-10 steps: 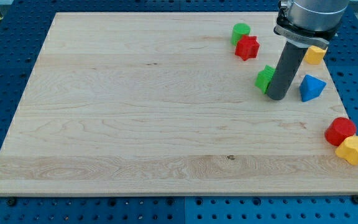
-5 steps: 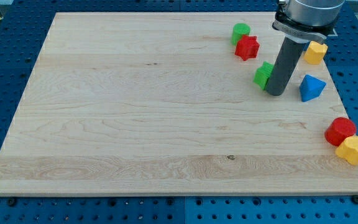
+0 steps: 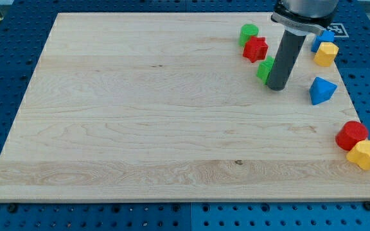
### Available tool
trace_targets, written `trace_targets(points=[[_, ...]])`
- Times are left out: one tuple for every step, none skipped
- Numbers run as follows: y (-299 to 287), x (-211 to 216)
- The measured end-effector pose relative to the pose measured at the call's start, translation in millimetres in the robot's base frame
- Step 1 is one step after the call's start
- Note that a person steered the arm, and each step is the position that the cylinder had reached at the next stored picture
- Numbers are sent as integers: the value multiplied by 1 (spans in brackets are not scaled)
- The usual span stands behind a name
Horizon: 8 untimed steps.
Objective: Move the green star below the red star
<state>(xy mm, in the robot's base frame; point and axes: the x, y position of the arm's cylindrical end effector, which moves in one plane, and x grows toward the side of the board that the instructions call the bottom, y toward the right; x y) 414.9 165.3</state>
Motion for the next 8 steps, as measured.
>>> trace_targets(points=[[0,-3],[0,-4],[0,-5],[0,-10],[0,-11],[0,-9],[0,-6],[0,-6]])
